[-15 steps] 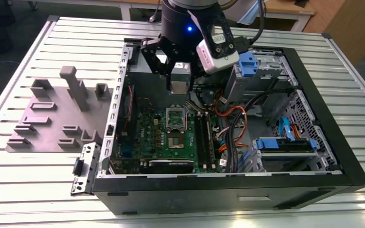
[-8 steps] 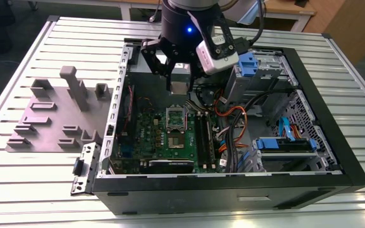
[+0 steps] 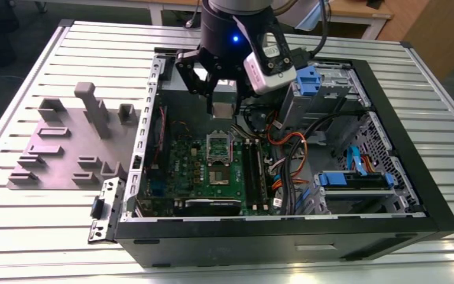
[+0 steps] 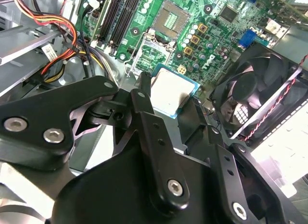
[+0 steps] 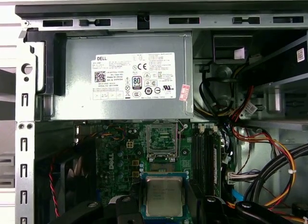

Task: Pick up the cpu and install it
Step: 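Place the cpu into insertion slot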

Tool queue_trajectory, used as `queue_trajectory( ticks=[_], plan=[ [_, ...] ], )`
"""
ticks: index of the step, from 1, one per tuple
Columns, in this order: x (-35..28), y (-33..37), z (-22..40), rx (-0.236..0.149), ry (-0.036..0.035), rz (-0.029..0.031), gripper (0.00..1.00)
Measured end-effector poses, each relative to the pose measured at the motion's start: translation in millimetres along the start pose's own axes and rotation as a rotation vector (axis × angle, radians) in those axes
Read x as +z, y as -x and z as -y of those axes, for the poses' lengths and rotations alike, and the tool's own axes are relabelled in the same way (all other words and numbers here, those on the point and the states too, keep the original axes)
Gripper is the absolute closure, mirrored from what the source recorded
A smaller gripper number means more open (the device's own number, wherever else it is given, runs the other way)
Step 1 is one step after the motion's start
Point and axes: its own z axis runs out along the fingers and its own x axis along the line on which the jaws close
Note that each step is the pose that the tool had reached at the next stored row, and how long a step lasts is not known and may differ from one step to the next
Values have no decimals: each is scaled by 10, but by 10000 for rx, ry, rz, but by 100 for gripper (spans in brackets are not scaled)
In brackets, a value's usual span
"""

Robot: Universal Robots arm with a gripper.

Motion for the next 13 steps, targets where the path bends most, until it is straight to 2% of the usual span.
queue_trajectory(
  ticks=[13],
  plan=[
    [47, 1, 3, -1, -2, -1, 53]
  ],
)
